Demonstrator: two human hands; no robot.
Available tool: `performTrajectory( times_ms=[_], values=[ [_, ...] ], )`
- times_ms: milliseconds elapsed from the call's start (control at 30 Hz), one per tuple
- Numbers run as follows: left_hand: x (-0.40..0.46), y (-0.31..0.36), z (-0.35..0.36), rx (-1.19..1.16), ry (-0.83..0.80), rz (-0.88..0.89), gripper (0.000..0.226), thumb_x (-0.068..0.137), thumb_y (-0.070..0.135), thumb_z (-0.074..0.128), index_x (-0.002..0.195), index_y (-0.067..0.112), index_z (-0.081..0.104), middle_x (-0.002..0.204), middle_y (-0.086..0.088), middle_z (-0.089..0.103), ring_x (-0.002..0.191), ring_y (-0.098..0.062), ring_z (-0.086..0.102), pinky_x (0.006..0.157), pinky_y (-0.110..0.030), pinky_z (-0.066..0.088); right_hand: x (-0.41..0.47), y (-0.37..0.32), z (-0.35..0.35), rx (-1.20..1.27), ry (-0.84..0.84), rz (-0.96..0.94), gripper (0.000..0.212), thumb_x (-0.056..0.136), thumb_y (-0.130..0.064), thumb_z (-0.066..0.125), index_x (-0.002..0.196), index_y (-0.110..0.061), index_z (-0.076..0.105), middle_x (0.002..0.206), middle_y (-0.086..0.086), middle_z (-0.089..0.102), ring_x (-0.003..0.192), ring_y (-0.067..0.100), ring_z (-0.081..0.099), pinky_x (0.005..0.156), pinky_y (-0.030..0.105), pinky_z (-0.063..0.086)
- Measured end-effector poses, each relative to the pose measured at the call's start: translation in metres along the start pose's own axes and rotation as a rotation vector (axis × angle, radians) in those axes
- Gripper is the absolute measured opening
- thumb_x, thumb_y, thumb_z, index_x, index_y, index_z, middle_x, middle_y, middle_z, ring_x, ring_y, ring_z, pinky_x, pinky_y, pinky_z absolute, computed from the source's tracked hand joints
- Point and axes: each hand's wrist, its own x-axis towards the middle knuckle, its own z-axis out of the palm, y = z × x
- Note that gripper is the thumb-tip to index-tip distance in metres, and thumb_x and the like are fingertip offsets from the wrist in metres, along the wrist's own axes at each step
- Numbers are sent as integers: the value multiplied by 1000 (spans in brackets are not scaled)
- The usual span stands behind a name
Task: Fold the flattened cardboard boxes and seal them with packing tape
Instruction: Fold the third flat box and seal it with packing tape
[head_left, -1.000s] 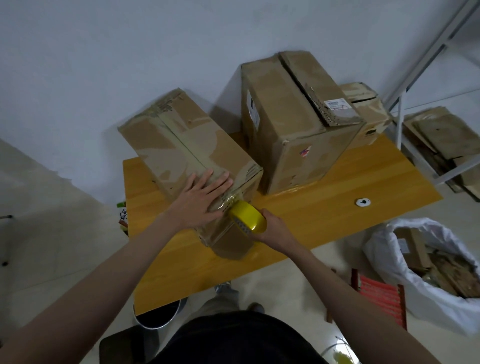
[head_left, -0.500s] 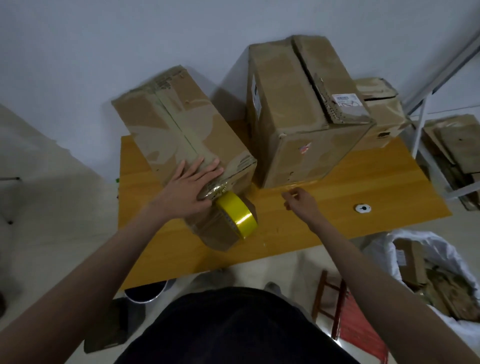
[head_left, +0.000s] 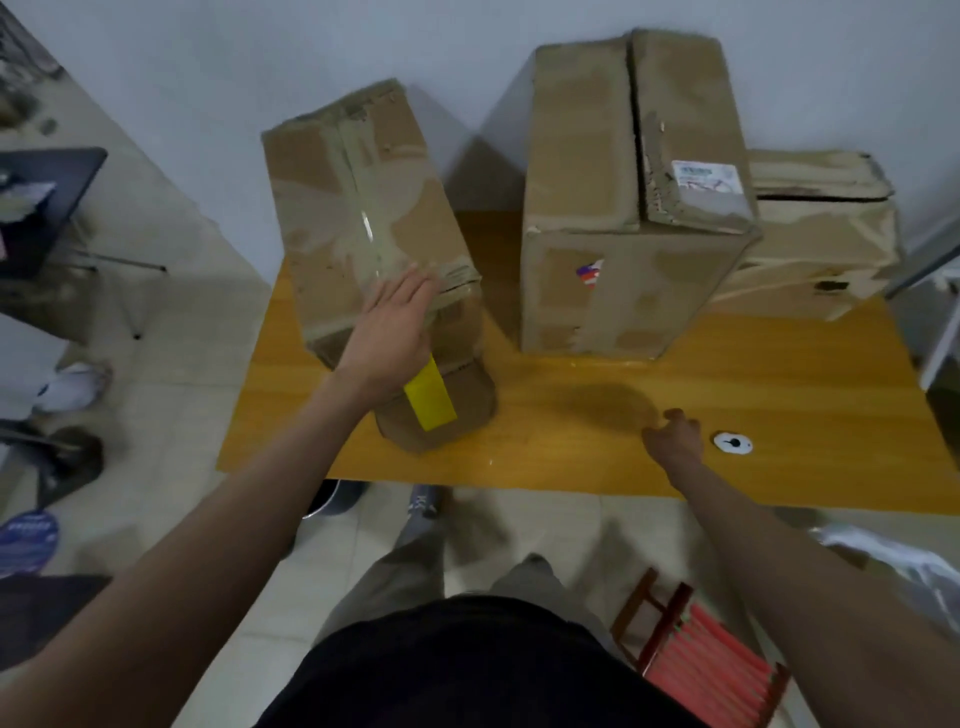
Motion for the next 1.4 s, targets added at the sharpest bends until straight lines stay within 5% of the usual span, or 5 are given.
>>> performTrajectory(
  times_ms=[367, 600, 800, 1233, 1400],
  values=[
    [28, 172, 122, -5, -361, 344, 56, 92, 25, 56, 146, 21, 40, 150, -1, 40, 139, -21, 38, 116, -38, 27, 27, 85, -43, -277, 52, -99, 54, 99, -1, 44, 149, -17, 37, 162, 9, 17, 144, 38, 24, 108, 46, 36],
    [37, 197, 157, 47, -432, 358, 57, 92, 30, 57, 146, 22, 39, 150, -1, 39, 139, -23, 38, 117, -41, 26, 43, 109, -35, -323, 112, -177, 56, 92, 18, 38, 137, -13, 47, 145, 14, 27, 124, 43, 38, 87, 44, 45],
    [41, 181, 161, 61, -447, 347, 56, 93, 32, 57, 145, 21, 41, 150, -2, 39, 138, -24, 38, 116, -40, 28, 47, 102, -29, -357, 67, -278, 18, 96, -7, 58, 114, -6, 56, 122, 17, 47, 87, 39, 60, 70, 44, 51],
    [40, 100, 61, 79, -339, 283, 61, 87, 35, 59, 145, 26, 43, 148, 2, 45, 137, -19, 40, 118, -36, 23, -45, -46, -45, 596, -13, -485, 14, 80, 9, 66, 86, -2, 61, 100, 13, 65, 102, 30, 57, 81, 44, 47],
    [22, 46, 18, 86, -251, 240, 60, 84, 31, 62, 142, 25, 48, 148, 2, 46, 138, -19, 40, 120, -36, 21, -92, -116, -37, 805, -158, -639, 5, 90, -2, 68, 88, -6, 67, 90, 8, 67, 79, 24, 64, 74, 36, 54]
  ],
)
